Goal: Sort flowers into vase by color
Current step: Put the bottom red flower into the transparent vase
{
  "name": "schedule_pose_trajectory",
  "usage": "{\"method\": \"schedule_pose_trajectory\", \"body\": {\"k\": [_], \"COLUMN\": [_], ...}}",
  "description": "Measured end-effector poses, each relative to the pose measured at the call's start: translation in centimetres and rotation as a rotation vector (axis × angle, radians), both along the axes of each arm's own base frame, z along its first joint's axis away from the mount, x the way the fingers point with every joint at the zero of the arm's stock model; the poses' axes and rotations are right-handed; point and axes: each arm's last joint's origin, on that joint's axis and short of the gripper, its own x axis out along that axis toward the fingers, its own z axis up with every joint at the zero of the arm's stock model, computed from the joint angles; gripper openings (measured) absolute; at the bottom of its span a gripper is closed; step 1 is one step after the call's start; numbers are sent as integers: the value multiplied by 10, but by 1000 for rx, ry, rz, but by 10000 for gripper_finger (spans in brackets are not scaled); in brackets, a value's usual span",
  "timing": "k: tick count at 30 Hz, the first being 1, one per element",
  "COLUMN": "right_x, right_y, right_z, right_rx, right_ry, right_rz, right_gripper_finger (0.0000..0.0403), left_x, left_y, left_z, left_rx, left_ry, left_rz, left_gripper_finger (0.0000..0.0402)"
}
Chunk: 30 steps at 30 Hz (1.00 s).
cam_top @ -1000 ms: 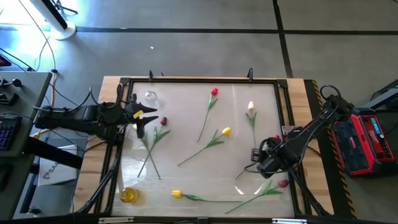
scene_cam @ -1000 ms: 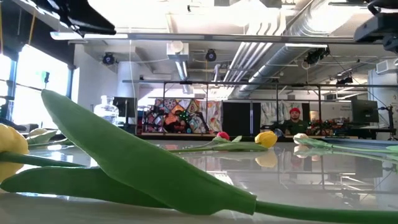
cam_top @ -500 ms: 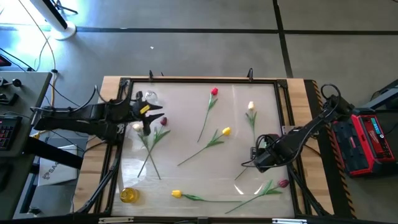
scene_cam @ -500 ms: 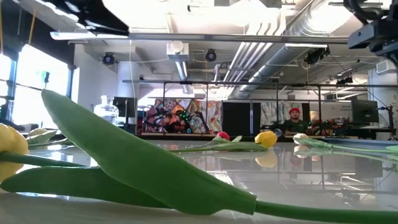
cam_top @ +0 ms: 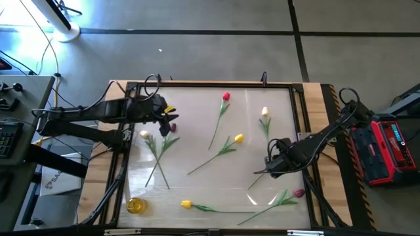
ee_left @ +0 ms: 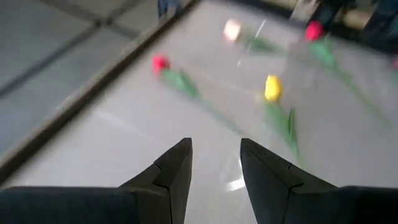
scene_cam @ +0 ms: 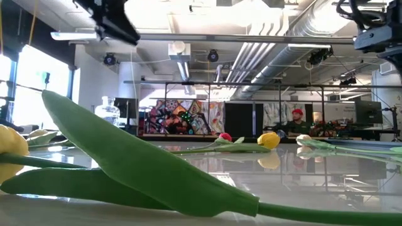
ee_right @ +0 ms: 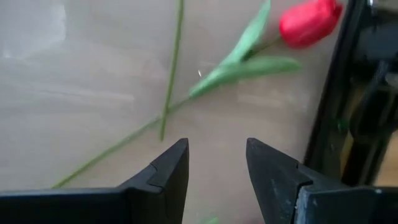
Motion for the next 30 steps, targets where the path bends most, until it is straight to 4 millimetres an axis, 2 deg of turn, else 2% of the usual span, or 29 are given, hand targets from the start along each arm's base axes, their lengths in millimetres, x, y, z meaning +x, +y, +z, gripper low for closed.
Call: {"method": "schedule_pose_trajectory", "body": {"k": [5, 13, 21, 25, 30], "right_x": [4, 10, 5, 2, -9], "right_y": [-3, 10, 20, 24, 18], "right_z": [0, 0, 3, 28, 66], "right_rx": [-66, 195, 276, 241, 111], "right_ry": [-50, -44, -28, -160, -322], "right_rz": [104, 107, 146, 243, 363], "right_gripper_finger": [149, 149, 149, 149, 149], "left_x": [-10, -10, -1, 10, 20], "left_y": [-3, -9, -4, -6, -17], "left_z": [8, 48, 67, 81, 106], "left_rx": [-140, -209, -232, -277, -305], "left_ry": [15, -108, -63, -102, -188], "left_rz": [55, 16, 31, 49, 50], "left_gripper_finger": [126, 126, 126, 126, 126]}}
